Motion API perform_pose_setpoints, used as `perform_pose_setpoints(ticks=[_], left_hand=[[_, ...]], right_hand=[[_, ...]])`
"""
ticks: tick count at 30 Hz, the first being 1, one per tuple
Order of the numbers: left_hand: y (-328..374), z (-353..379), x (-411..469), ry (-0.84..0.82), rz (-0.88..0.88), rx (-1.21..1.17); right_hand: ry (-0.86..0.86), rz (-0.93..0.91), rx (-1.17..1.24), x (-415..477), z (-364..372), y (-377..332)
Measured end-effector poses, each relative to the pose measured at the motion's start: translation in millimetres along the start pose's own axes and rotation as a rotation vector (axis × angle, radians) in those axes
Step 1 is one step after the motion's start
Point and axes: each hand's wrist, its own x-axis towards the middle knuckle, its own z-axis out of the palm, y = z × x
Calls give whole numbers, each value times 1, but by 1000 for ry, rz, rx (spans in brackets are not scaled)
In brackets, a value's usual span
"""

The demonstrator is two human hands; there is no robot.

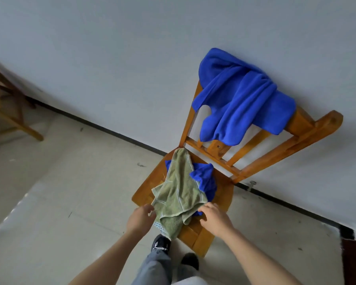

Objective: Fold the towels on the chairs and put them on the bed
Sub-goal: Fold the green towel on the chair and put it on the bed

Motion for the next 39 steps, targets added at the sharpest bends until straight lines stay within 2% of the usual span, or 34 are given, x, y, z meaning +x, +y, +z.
perform_pose_setpoints(ticks=[7, 14, 21, 25, 28, 32, 39], left_hand=[[-11, 63, 25, -30, -107, 3], [-21, 145, 69, -43, -100, 143], [-37, 181, 93, 17, -78, 271], [-39, 181, 106, 65, -48, 236], [-38, 173, 108, 74, -29, 130], [-35, 150, 88, 93, -11, 22], [11, 82, 30, 85, 46, -66]], right_hand=[[-60, -74, -49, 57, 46, 35], [90, -129, -228, 113, 102, 72], [181, -158, -366, 142, 132, 82], [214, -144, -339, 149, 137, 76], [290, -153, -276, 154, 136, 75], [305, -115, -169, 136, 122, 72], [357, -53, -100, 81, 39, 53]])
